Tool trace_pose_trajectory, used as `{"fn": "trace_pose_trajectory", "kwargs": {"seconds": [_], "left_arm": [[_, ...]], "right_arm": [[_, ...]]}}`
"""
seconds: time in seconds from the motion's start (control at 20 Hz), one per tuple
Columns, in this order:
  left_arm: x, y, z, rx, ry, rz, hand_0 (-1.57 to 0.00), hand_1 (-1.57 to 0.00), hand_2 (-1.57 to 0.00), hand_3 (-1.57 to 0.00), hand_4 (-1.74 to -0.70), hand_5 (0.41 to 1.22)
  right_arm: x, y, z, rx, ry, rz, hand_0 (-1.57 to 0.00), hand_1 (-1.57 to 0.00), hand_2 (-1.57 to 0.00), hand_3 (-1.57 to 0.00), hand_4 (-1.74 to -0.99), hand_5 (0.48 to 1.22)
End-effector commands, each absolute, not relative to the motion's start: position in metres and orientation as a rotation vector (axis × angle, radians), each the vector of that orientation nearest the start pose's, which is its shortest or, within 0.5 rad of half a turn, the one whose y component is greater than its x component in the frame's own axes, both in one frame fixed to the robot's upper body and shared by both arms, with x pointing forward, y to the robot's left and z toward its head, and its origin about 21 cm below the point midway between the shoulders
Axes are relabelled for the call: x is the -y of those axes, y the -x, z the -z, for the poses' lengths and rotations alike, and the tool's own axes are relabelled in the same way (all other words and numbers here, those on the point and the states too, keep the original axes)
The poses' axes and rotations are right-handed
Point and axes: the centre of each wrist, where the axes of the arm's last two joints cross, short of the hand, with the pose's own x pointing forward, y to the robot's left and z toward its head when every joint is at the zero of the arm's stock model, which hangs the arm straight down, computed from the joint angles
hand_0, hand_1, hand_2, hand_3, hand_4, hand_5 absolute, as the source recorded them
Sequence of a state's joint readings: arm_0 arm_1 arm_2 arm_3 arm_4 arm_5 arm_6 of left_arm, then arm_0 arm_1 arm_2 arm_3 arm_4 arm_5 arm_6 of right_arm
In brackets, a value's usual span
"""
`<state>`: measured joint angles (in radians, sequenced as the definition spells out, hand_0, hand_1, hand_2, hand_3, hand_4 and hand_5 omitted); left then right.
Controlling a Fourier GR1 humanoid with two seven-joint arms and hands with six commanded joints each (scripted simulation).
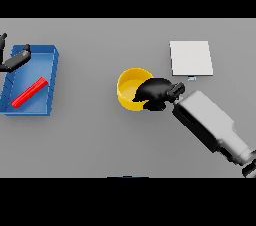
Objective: Pick up the red beaker and tilt it to pour out 1 green nut into yellow bowl. Pick up the yellow bowl and place it on the metallic measuring scale.
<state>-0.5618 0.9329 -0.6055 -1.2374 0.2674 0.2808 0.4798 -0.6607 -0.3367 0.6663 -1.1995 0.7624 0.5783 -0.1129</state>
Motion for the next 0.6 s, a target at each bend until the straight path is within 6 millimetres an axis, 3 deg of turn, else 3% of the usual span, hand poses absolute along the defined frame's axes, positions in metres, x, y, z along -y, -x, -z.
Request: {"fn": "trace_pose_trajectory", "kwargs": {"seconds": [0.0, 0.1, 0.25, 0.55], "left_arm": [[-0.332, -0.341, -0.115, 1.086, -0.731, 0.532, 0.00, 0.00, 0.00, 0.00, -0.80, 0.725], [-0.332, -0.343, -0.118, 1.092, -0.736, 0.528, 0.00, 0.00, 0.00, 0.00, -0.80, 0.724], [-0.333, -0.341, -0.118, 1.090, -0.738, 0.536, 0.00, 0.00, 0.00, 0.00, -0.80, 0.721], [-0.332, -0.341, -0.118, 1.090, -0.730, 0.527, 0.00, 0.00, 0.00, 0.00, -0.81, 0.723]], "right_arm": [[0.128, -0.344, -0.062, 1.167, 0.231, -2.036, -1.51, -1.51, -1.45, -1.19, -1.722, 1.207], [0.131, -0.345, -0.076, 1.184, 0.239, -2.023, -1.53, -1.53, -1.49, -1.19, -1.729, 1.212], [0.134, -0.348, -0.101, 1.210, 0.269, -2.022, -1.55, -1.55, -1.51, -1.38, -1.731, 1.216], [0.150, -0.347, -0.139, 1.206, 0.382, -1.978, -1.57, -1.57, -1.55, -1.26, -1.721, 1.219]]}}
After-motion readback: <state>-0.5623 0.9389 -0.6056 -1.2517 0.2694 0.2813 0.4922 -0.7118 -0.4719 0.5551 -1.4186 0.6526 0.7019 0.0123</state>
